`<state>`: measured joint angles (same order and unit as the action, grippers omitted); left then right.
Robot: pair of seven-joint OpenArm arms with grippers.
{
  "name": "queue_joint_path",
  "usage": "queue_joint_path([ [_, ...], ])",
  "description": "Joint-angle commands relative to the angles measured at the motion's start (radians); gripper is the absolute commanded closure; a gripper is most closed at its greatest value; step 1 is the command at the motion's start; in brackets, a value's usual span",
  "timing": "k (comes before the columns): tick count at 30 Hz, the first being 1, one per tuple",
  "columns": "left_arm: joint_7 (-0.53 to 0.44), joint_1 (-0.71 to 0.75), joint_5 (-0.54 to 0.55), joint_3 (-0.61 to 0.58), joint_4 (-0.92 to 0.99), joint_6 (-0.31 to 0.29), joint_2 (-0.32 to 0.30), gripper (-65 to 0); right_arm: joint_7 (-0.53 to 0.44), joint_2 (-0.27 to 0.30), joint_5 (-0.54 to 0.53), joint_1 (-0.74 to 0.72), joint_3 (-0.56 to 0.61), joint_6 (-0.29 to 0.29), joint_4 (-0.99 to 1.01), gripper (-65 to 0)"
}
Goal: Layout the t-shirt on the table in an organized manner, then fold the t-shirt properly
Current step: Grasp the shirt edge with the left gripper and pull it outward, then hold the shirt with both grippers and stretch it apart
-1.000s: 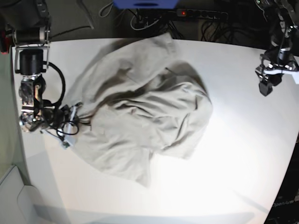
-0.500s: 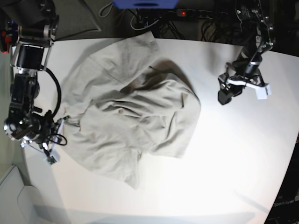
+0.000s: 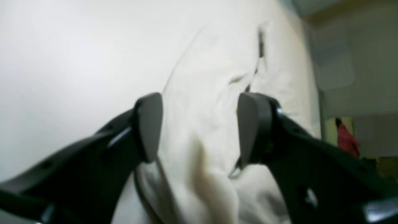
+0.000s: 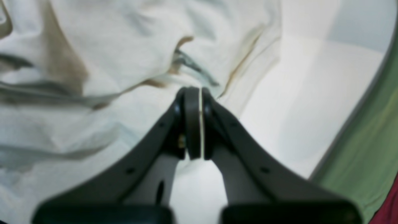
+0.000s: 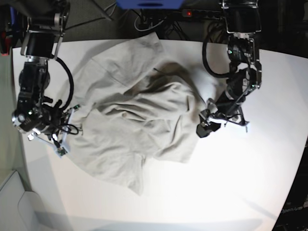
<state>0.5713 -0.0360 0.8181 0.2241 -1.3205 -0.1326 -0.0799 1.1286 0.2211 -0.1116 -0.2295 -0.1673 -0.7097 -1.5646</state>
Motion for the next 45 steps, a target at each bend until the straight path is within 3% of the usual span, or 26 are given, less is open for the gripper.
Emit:
queue_joint_path([
  [1,-0.020,-0.051,0.016,-0.009,0.023,-0.011,-0.001,-37.1,-0.014,0.016,-0.010,-0.018,-0.004,0.012,-0.021,0.0],
  [10,-0.020,-0.216,0.011,-0.015,0.299,-0.009,0.015,-36.9,-0.008,0.019,-0.010,-0.003,-0.004,0.012,-0.024,0.0],
  [14,-0.020,-0.250,-0.096,-0.015,0.364,-0.009,0.036,-36.4,-0.006,0.019,-0.009,-0.003,-0.004,0.012,-0.024,0.0],
  [17,-0.018,-0.258,-0.236,-0.015,0.387,-0.009,0.078,-28.0,-0.006,0.019,-0.009,-0.003,-0.004,0.012,-0.024,0.0],
  [22,-0.010,-0.249,-0.302,-0.007,0.358,-0.009,0.088,0.0,-0.006,0.019,-0.009,-0.003,-0.004,0.012,-0.024,0.0],
  [26,0.059,-0.201,-0.271,-0.002,0.249,-0.009,0.047,0.0,-0.006,0.019,-0.009,-0.003,-0.004,0.012,-0.024,0.0],
  [29,0.108,-0.143,-0.216,0.019,0.063,0.004,0.021,-0.4,-0.011,0.019,-0.009,-0.003,-0.004,0.012,-0.021,0.0],
  [33,0.138,-0.057,-0.177,0.093,-0.271,0.176,0.010,-0.4,-0.015,0.014,-0.009,-0.003,-0.004,0.012,-0.017,0.0],
  [39,0.138,0.044,-0.230,0.099,-0.594,0.448,-0.045,-0.4,-0.017,0.011,-0.010,-0.006,-0.004,0.012,-0.017,0.0],
  [42,0.138,0.130,-0.299,0.102,-0.644,0.540,-0.056,-0.4,-0.017,0.011,-0.010,-0.009,-0.004,0.012,-0.017,0.0],
  [45,0.131,0.212,-0.368,0.103,-0.664,0.587,-0.079,-0.4,-0.017,0.011,-0.010,-0.005,-0.004,0.012,-0.017,0.0],
])
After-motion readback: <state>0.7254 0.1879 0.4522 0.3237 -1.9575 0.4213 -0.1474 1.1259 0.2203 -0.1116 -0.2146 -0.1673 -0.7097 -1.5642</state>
